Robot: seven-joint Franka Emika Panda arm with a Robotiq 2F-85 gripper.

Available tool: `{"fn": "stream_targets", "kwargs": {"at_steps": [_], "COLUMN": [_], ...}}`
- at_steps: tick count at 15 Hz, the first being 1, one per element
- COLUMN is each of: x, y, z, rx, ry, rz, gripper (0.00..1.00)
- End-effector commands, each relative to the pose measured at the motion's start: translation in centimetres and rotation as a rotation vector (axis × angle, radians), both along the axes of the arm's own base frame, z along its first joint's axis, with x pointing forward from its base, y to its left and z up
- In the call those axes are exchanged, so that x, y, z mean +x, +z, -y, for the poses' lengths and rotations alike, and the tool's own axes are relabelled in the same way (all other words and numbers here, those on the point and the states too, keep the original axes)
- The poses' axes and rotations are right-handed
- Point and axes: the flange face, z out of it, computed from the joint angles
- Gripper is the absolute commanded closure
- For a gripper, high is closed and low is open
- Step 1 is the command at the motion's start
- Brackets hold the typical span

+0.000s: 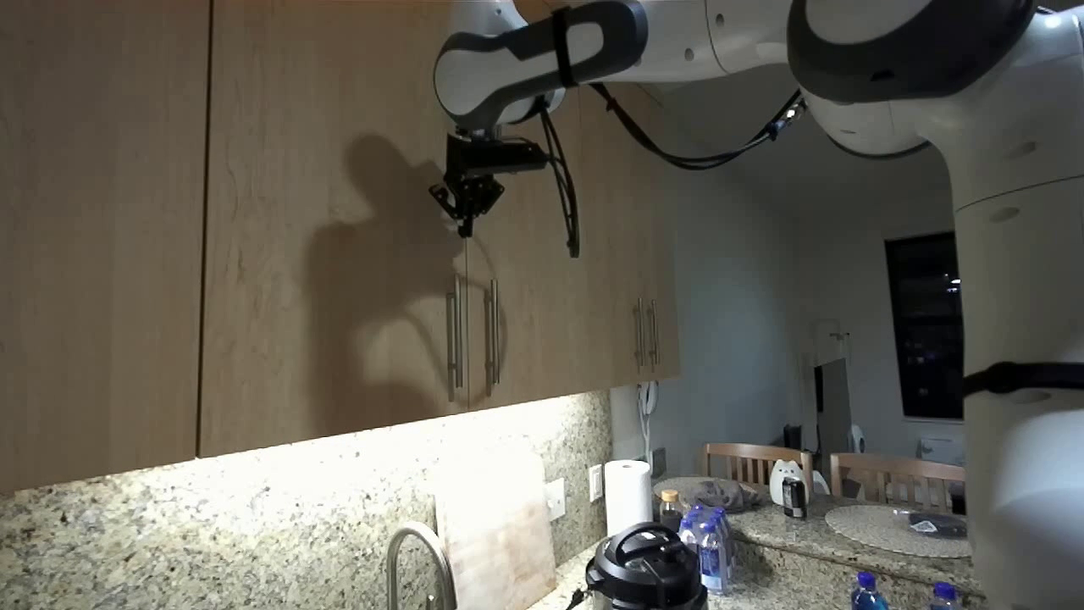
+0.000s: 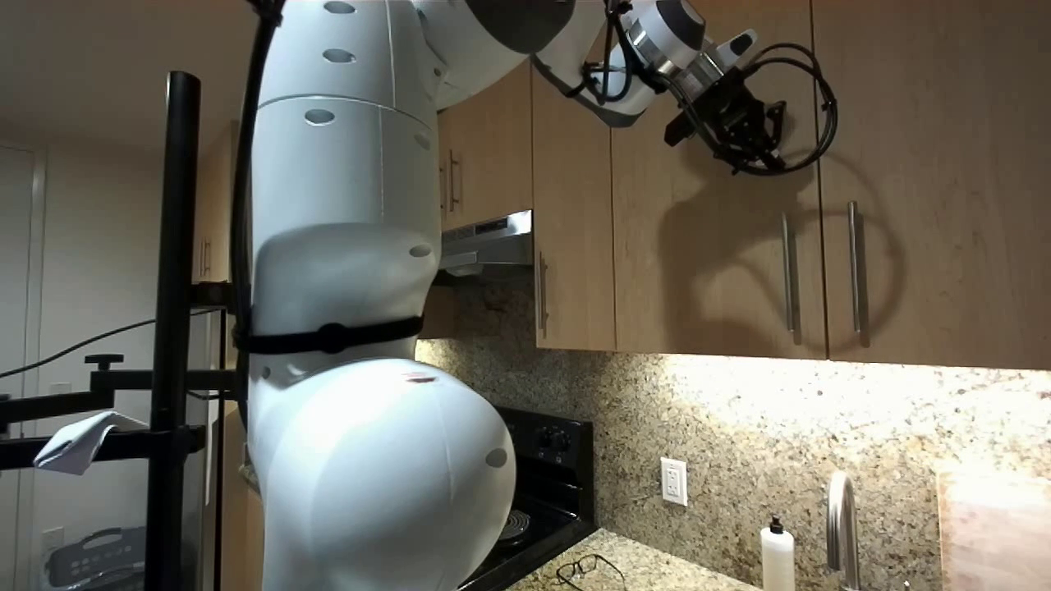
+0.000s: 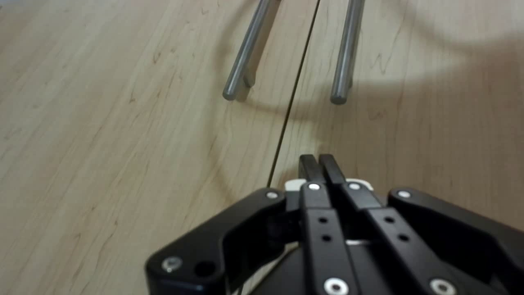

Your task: Close the cabinet door

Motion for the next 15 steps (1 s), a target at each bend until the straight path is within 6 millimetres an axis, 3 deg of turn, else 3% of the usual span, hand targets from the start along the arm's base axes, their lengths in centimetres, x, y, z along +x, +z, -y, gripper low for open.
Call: {"fn": "stream_targets", "kwargs": {"at_steps": [1,5,15], "x": [-1.6,-3.2,-10.1], "y": [-0.7,-3.7,-12.5], "z": [-0.3,-0.1,0.9], "rx": [-0.009,-0.001,0.045], "ry": [0.018,0.027,0.095], "rz": [-0.084,-0.228,-0.624], "gripper": [0.93,0.93,0.93]}}
